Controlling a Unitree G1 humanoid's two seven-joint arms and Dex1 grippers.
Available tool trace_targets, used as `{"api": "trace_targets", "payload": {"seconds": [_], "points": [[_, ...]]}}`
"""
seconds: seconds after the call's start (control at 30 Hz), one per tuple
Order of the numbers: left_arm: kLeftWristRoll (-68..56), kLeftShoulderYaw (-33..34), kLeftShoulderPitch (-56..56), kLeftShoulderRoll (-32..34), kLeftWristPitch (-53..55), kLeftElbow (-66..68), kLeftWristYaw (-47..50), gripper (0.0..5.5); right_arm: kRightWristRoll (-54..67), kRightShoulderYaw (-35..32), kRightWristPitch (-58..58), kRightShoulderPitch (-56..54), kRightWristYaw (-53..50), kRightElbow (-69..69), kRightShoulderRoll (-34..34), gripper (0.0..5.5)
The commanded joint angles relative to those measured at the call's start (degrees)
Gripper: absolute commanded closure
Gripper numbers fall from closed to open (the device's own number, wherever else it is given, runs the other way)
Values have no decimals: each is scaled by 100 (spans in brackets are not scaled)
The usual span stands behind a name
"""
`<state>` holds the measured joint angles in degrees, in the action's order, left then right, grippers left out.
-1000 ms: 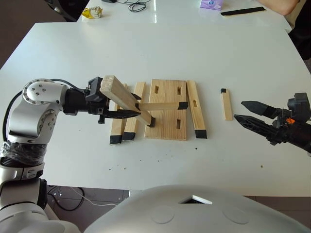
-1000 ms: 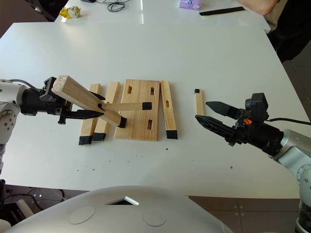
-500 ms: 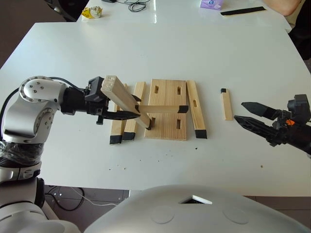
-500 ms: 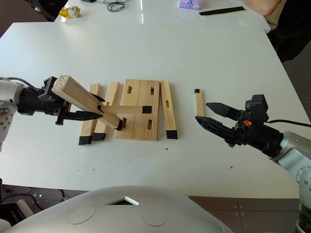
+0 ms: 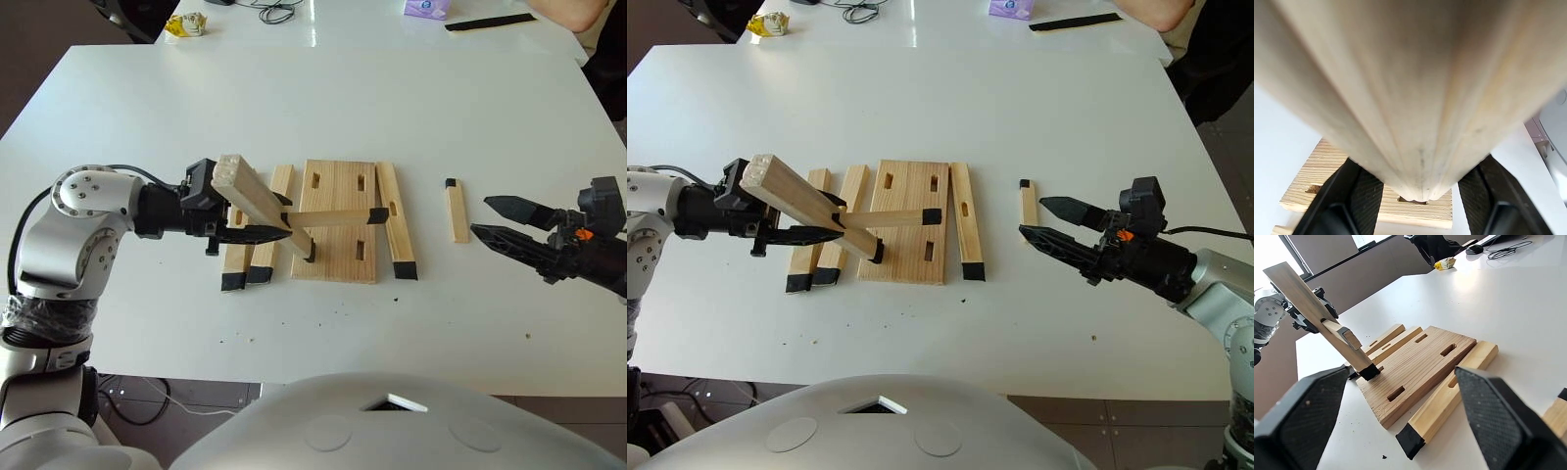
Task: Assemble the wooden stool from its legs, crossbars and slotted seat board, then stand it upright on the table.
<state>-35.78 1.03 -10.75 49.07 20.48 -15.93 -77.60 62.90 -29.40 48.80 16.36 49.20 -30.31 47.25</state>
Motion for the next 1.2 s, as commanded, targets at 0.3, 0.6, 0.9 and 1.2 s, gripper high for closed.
{"api": "trace_targets", "payload": {"seconds": [0.3, 0.6, 0.9, 1.2], "points": [[185, 7, -301, 20, -169, 260, -62, 344, -31, 44, -27, -30, 19, 4, 18, 153], [217, -6, -322, 25, -182, 290, -194, 344, -10, 7, -36, 46, -11, -43, -24, 153], [158, 58, 261, 47, -158, -43, -168, 344, -8, 27, -54, 90, -32, -75, -66, 153], [435, -101, 297, 64, -486, 204, -214, 344, 51, 42, -27, 23, -89, -88, -53, 153]]}}
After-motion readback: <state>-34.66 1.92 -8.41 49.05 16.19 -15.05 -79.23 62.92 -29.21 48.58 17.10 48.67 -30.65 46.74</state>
